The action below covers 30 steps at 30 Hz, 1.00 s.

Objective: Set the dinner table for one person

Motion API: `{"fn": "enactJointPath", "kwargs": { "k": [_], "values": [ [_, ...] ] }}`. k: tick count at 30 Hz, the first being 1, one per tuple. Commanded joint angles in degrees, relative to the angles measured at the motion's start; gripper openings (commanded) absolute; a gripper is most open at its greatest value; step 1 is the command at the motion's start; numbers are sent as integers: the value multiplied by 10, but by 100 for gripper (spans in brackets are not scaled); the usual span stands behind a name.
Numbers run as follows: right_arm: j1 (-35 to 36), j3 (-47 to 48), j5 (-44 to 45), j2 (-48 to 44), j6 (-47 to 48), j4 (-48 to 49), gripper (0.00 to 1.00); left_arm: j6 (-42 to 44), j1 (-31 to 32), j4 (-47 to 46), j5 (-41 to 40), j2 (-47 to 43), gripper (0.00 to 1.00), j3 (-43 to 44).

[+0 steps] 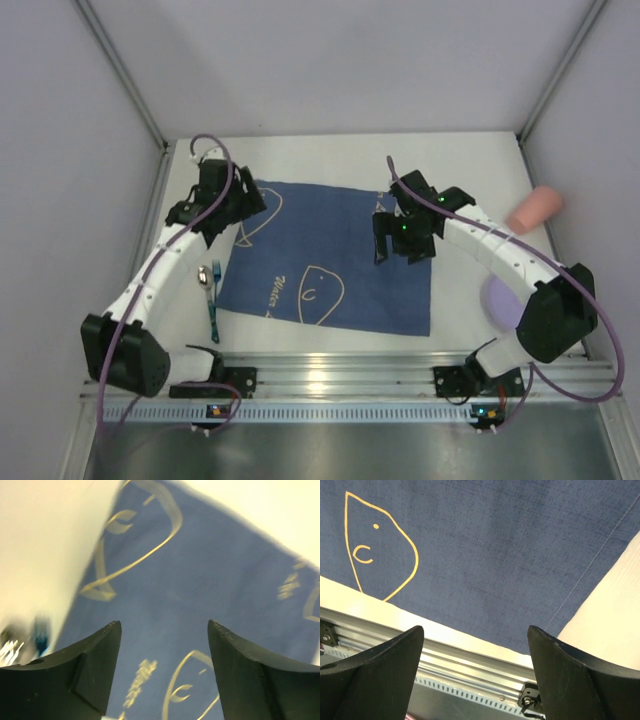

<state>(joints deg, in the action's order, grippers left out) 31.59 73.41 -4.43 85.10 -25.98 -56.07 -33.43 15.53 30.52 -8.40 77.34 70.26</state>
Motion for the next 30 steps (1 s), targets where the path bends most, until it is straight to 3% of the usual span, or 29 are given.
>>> {"fn": "enactJointPath", "kwargs": {
  "k": [1, 4, 8, 13, 19, 24, 27, 30],
  "values": [
    [-3, -11, -24, -20, 2, 28, 85, 6, -22, 127, -56, -67, 71, -161],
    [-2, -7, -37, -11, 4, 31, 85, 1, -51, 106, -35, -149, 72, -237],
    [-3, 7, -44, -6, 12, 29, 86, 4, -90, 110, -46, -180, 75, -217],
    [-3, 7, -42, -10, 18, 23, 86, 35, -187, 126, -9, -99, 73, -213],
    [-6, -21, -36, -34, 15, 22, 86, 65, -232, 125, 34, 3, 72, -203],
    [-17, -32, -34, -49, 17, 19, 87, 56, -254, 141, 20, 67, 71, -195],
    [-33, -29, -36, -48, 26, 15, 87, 59, -291, 132, 37, 89, 68, -203],
    [-50, -21, -37, -44, 36, 11, 87, 66, -313, 111, 46, 114, 58, -208]
  ]
}}
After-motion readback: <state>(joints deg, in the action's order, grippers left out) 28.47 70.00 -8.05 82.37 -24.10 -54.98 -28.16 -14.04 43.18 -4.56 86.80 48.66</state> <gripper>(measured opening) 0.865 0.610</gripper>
